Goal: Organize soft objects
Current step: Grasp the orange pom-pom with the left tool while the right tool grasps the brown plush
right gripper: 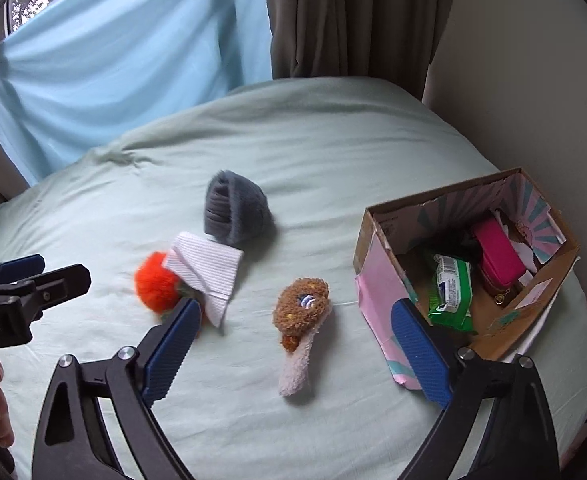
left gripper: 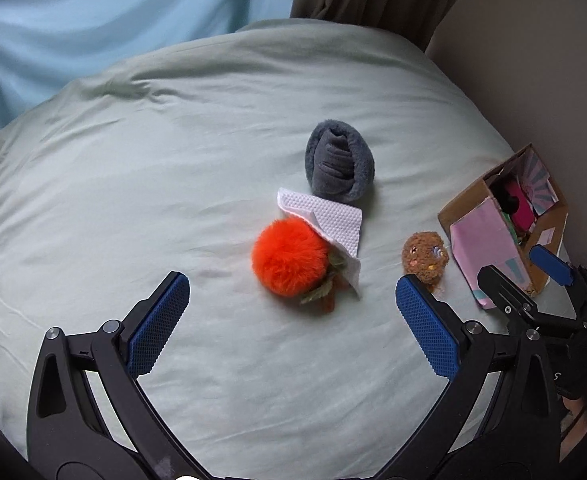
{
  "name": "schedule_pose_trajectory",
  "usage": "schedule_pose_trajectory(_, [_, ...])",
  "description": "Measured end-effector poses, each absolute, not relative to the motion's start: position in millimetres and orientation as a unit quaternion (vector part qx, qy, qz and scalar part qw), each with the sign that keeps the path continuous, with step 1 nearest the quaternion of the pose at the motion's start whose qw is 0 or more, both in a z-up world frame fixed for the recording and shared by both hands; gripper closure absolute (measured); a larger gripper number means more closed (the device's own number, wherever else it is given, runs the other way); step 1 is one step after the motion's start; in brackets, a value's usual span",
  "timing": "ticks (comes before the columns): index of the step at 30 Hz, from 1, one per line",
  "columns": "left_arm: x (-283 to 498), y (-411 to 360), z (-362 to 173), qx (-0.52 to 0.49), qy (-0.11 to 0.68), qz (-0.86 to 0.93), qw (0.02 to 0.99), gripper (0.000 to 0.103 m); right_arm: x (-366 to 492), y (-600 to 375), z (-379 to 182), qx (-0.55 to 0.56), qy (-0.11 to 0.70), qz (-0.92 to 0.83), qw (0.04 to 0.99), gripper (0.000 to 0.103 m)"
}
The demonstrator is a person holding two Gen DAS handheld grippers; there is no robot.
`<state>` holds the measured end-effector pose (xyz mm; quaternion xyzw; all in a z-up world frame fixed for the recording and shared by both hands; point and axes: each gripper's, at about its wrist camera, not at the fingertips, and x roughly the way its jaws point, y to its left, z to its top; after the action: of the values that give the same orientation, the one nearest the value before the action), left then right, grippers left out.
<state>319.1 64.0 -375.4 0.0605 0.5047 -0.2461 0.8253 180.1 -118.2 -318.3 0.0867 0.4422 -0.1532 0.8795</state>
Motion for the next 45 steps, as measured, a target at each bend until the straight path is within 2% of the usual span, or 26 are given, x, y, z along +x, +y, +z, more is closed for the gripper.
schedule_pose_trajectory(6, [336.8, 52.9, -421.2, 0.069, 0.523, -0.256, 0.81, 0.001, 200.4, -125.1, -360.3, 0.088, 0.457, -0.158, 0.871, 0.009])
schedule_pose_trajectory(10, [344.7, 46.4, -445.5, 0.077, 0.529, -0.261, 0.804, 0.002, 209.4, -126.9, -381.5, 0.077, 0.464, -0.164, 0.867, 0.016])
schedule_pose_trajectory(14, [352.7, 38.2, -467.1, 0.088, 0.535, -0.263, 0.798, 0.01, 216.4, -130.7, -401.3, 0.081, 0.47, -0.167, 0.863, 0.016])
schedule_pose_trajectory(18, [360.6, 29.5, -482.3, 0.095, 0.537, -0.268, 0.794, 0.015, 225.2, -134.4, -415.7, 0.076, 0.477, -0.169, 0.859, 0.028])
schedule_pose_trajectory(21, [366.0, 22.7, -491.1, 0.097, 0.54, -0.273, 0.79, 0.023, 231.4, -137.2, -423.8, 0.078, 0.48, -0.169, 0.857, 0.03])
schedule_pose_trajectory(23, [369.1, 19.5, -493.8, 0.093, 0.541, -0.278, 0.788, 0.032, 235.1, -137.8, -428.5, 0.08, 0.485, -0.164, 0.855, 0.038])
schedule_pose_trajectory(25, [371.7, 15.9, -494.5, 0.091, 0.54, -0.283, 0.787, 0.041, 239.1, -138.7, -433.5, 0.082, 0.493, -0.159, 0.851, 0.051])
schedule_pose_trajectory(28, [373.1, 10.9, -493.4, 0.091, 0.537, -0.293, 0.785, 0.058, 240.5, -140.5, -434.3, 0.084, 0.494, -0.158, 0.851, 0.054])
schedule_pose_trajectory(31, [372.4, 6.1, -491.1, 0.098, 0.53, -0.297, 0.788, 0.066, 239.2, -143.4, -433.6, 0.088, 0.495, -0.155, 0.85, 0.057])
schedule_pose_trajectory(45, [358.4, 15.9, -463.2, 0.096, 0.512, -0.286, 0.804, 0.069, 232.0, -143.3, -415.2, 0.098, 0.481, -0.143, 0.86, 0.061])
